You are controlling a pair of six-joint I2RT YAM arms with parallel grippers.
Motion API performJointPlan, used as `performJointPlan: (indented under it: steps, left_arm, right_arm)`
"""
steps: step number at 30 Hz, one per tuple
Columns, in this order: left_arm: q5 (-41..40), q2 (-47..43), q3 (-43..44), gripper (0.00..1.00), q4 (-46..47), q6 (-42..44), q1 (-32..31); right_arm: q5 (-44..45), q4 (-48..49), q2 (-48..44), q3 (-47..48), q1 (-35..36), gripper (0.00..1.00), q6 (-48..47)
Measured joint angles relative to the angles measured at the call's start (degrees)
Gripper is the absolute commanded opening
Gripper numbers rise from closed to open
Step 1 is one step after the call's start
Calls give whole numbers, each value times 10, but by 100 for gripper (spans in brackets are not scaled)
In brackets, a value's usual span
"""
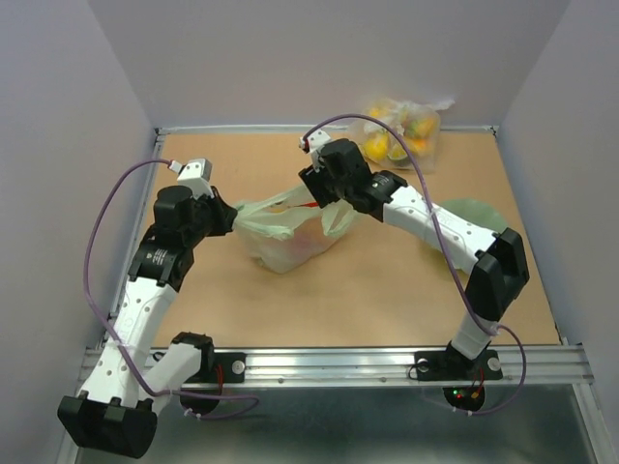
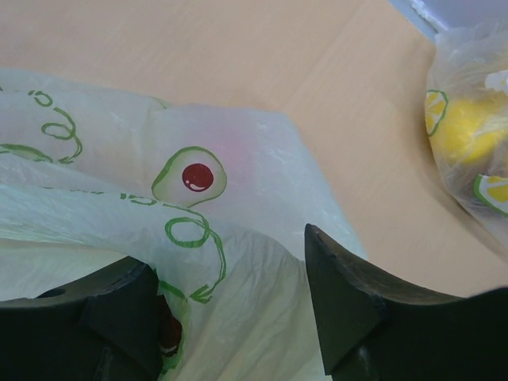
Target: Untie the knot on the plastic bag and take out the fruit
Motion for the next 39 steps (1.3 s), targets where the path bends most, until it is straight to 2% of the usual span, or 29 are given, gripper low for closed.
performJointPlan:
  steps: [2, 3, 4, 5, 6, 9, 10, 12, 13, 16, 20, 23, 29, 33, 39]
  left_arm:
    - [6, -10, 0, 0, 1, 5, 0]
    - [9, -16, 0, 0, 2, 8, 0]
    - [11, -22, 0, 0, 2, 10, -2]
    - [12, -25, 0, 0, 3, 11, -3]
    - [14, -29, 0, 0, 3, 13, -3]
    - [15, -33, 0, 27, 3, 18, -5]
    - [15, -33, 0, 44, 3, 24, -5]
    - [17, -32, 6, 55, 0, 29, -5]
    - [21, -29, 13, 65, 0, 36, -5]
    - [30, -20, 39, 76, 4, 46, -12]
    - [27, -8, 88, 78, 23, 58, -93]
    - [10, 12, 121, 78, 44, 71, -194]
    - [-59, 66, 122, 78, 88, 127, -336]
    - [-128, 89, 70, 78, 130, 183, -381]
    - [-206, 92, -20, 79, 179, 251, -393]
  right_arm:
    - [-17, 2, 6, 0, -8, 56, 2]
    - [-23, 4, 10, 0, -11, 40, 2]
    - [-37, 8, 16, 0, -14, 19, 2]
    - [-40, 8, 21, 0, -15, 19, 7]
    - [-52, 8, 26, 0, -15, 0, 11]
    - [-75, 9, 29, 0, -14, 0, 16]
    - [-80, 9, 28, 0, -15, 0, 20]
    - [-85, 8, 26, 0, -16, 0, 30]
    - [-90, 8, 25, 0, -18, 0, 37]
    - [-99, 8, 21, 0, -21, 0, 58]
    - [-110, 2, 10, 0, -23, 0, 89]
    - [-116, -7, -1, 0, -23, 0, 107]
    - [-133, -22, -18, 0, -23, 0, 136]
    - [-145, -31, -27, 0, -23, 0, 150]
    - [-149, -34, -42, -1, -23, 0, 155]
